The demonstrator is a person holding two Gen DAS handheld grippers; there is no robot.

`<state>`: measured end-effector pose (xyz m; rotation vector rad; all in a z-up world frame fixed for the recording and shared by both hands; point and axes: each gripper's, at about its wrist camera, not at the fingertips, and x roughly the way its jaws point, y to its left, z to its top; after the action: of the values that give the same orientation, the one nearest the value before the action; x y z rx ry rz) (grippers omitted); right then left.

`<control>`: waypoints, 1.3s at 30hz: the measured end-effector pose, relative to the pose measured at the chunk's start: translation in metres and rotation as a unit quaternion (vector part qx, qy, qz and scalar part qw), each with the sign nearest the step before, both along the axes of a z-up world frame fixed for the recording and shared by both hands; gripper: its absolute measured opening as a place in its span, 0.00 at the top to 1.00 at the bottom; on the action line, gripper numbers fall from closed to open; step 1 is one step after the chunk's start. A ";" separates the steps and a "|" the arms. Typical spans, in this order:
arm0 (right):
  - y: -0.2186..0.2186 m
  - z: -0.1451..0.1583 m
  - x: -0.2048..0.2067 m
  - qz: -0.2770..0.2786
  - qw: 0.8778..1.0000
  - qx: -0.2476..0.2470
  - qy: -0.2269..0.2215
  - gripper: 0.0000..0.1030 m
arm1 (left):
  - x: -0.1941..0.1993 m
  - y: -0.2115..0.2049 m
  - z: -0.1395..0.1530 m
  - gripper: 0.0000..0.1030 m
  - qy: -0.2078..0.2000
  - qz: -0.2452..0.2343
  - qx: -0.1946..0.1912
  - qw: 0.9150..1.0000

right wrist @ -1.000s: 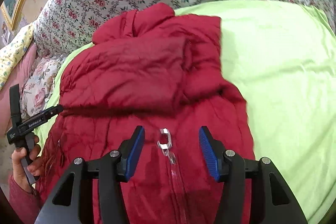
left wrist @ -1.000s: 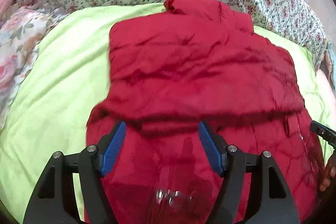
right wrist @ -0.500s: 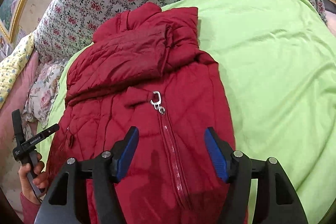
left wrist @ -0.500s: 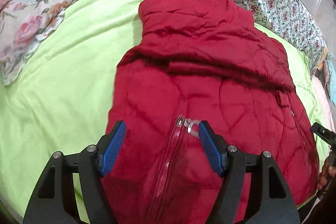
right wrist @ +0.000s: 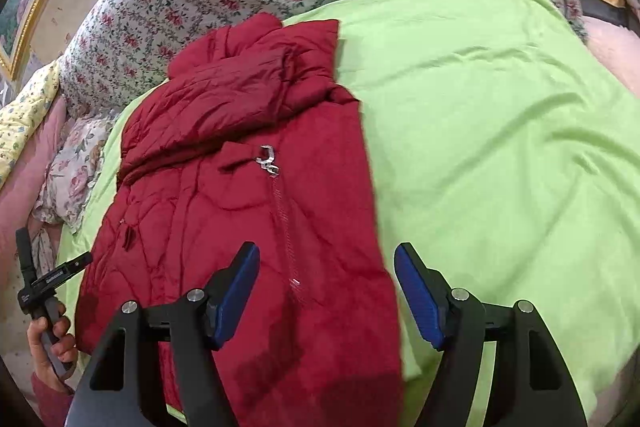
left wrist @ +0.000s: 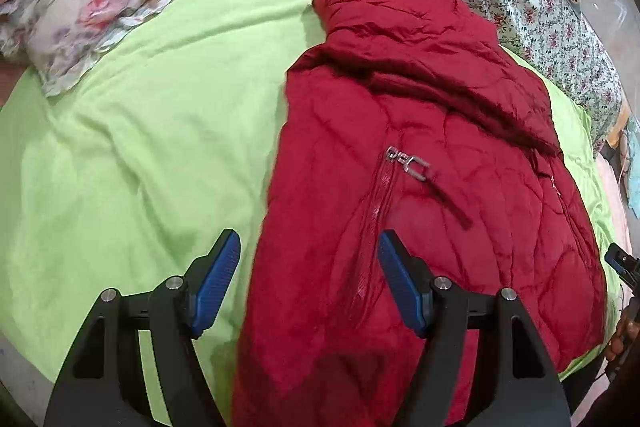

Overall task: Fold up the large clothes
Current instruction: 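Move both tools open toward the coat hem, then close both tools on the coat hem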

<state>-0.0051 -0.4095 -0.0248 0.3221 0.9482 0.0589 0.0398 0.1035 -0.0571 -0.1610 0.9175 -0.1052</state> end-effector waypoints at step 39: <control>0.012 -0.037 -0.042 0.079 0.994 0.041 0.068 0.47 | -0.052 0.001 -0.046 0.28 0.068 -0.079 -0.044 0.994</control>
<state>-0.0475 -0.3974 -0.0622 0.3297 1.1076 0.2241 -0.0124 0.1046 -0.1031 -0.1797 1.0621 -0.2838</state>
